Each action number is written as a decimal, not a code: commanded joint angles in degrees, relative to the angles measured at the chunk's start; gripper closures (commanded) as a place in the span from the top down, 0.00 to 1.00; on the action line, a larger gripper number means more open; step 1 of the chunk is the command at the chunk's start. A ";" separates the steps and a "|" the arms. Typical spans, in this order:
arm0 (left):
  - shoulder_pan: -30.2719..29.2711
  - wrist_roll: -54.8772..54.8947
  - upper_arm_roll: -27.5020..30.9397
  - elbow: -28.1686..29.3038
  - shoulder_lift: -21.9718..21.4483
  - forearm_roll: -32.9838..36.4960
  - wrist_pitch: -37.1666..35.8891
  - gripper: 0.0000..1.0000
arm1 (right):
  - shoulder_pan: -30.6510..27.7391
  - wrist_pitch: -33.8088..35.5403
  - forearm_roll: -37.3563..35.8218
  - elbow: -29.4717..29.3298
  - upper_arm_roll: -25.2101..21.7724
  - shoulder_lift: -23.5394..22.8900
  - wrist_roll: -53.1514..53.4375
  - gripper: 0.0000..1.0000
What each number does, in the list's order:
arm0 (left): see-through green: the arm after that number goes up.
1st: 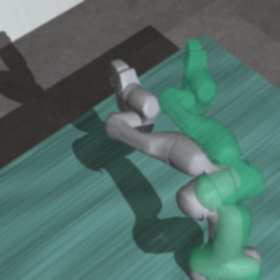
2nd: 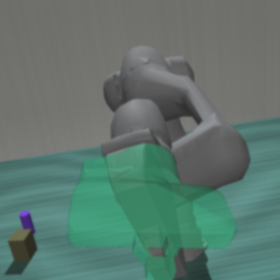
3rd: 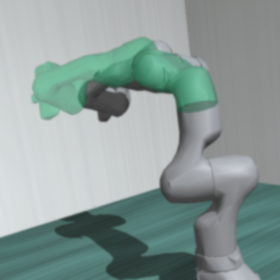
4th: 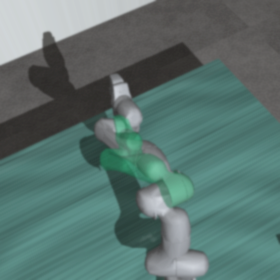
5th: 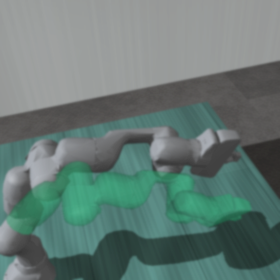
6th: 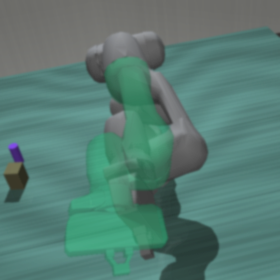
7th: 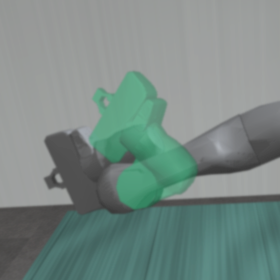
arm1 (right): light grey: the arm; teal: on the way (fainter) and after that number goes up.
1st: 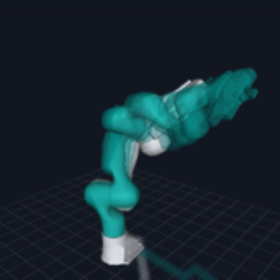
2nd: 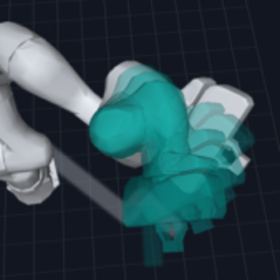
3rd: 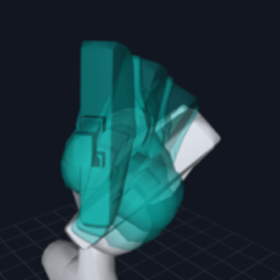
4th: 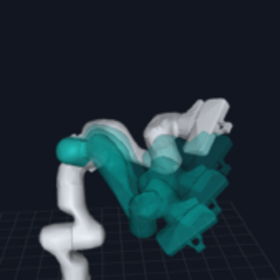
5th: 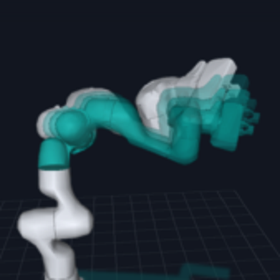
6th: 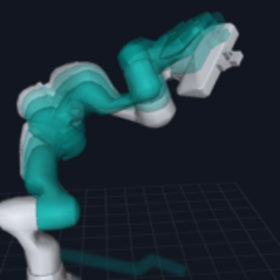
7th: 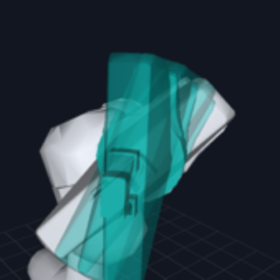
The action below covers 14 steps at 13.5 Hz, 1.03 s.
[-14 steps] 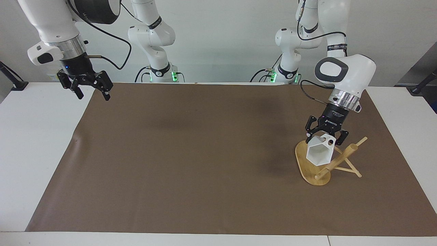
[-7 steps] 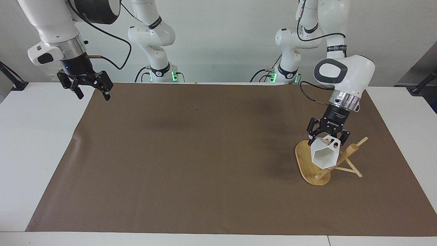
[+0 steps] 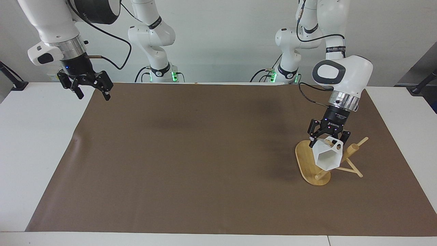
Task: Hang cup on rack
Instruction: 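Open the left gripper and pull it back from the cup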
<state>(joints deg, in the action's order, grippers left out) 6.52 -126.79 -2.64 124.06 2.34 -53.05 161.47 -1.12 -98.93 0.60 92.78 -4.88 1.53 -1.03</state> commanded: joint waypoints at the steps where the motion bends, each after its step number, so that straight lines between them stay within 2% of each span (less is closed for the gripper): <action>1: 0.60 -1.62 0.18 0.05 0.12 1.20 1.74 1.00 | -0.37 1.38 0.64 -0.49 0.22 -0.12 -1.51 1.00; 6: 0.34 -1.53 0.36 0.04 -0.75 2.42 -1.23 1.00 | -0.37 1.38 0.64 -0.40 0.22 -0.12 -1.51 1.00; 14: -4.50 -1.71 1.06 -0.04 -6.64 19.37 -17.48 1.00 | -0.37 1.38 0.64 -0.41 0.13 -0.12 -1.51 1.00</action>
<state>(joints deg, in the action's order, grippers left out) 2.92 -127.32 -1.40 123.81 -2.44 -37.63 148.02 -1.12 -98.93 0.60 92.81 -4.88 1.53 -1.03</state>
